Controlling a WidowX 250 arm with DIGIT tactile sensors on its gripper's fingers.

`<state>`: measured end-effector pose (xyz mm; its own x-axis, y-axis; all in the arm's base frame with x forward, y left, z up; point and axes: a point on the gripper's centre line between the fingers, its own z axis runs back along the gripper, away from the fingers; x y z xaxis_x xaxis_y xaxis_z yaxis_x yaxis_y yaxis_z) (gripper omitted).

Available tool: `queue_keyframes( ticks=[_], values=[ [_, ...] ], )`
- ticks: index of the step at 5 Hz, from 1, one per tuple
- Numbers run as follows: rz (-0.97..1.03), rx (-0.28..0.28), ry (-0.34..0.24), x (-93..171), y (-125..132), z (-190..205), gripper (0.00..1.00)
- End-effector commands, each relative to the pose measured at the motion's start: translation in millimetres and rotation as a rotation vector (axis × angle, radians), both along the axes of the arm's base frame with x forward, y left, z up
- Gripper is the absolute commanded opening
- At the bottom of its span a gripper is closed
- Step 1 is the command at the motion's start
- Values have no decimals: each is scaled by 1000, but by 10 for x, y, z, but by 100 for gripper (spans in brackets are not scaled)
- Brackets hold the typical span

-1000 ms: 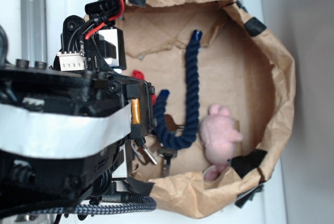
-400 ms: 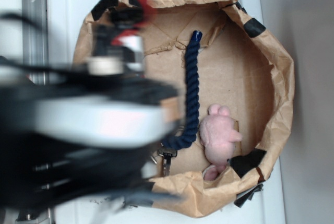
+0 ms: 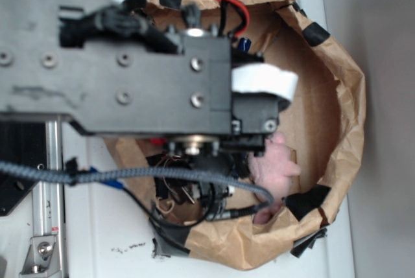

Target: Grab the blue rope.

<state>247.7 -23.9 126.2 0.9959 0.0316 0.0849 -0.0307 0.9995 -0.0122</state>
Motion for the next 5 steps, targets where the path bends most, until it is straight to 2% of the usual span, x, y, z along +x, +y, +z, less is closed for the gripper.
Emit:
queue_keyframes(
  ticks=[1,3,4,5],
  values=[
    [-36,29,5,-137,-343,-429,100],
    [-44,-7,-32,53,-479,-694,100],
    [-52,-60,-29,98,-567,-856,100],
    [-48,-70,29,50,-610,-988,100]
  ],
)
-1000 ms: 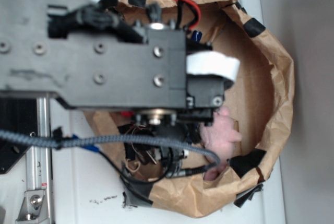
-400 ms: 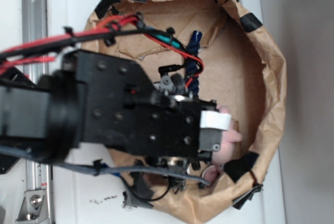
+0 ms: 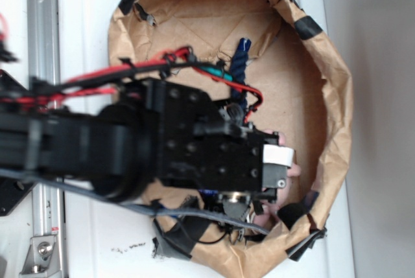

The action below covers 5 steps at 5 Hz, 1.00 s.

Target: Grab the blue rope.

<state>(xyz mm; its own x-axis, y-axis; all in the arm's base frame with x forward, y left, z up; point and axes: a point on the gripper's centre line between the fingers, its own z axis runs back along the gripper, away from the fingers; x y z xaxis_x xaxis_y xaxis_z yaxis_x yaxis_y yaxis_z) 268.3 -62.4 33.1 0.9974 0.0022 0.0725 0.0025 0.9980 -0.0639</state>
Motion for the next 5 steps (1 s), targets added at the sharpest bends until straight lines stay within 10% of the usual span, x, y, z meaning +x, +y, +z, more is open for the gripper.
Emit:
queue_keyframes(
  ticks=[1,5],
  values=[
    [28,2,68,-211,-165,-58,0],
    [200,17,-40,-75,354,747,0]
  ],
)
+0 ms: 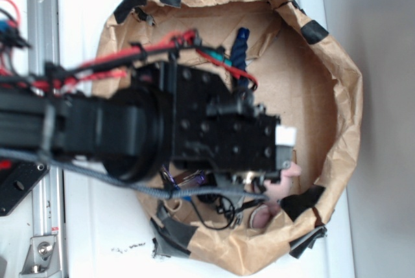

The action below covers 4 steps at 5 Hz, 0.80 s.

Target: Grab the blue rope.

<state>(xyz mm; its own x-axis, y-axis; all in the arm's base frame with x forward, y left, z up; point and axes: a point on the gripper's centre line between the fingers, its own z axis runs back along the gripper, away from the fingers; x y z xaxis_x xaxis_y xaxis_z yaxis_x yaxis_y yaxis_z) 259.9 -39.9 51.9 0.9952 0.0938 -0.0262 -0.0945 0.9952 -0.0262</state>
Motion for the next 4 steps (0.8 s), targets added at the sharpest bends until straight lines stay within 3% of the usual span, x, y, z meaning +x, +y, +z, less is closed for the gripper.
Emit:
queue_keyframes(
  ticks=[1,2,3,4],
  values=[
    [174,7,-213,-14,348,955,0],
    [172,73,-243,-71,400,1141,0],
    [176,55,-247,-77,379,1155,0],
    [171,88,-243,-40,407,1122,0]
  ],
)
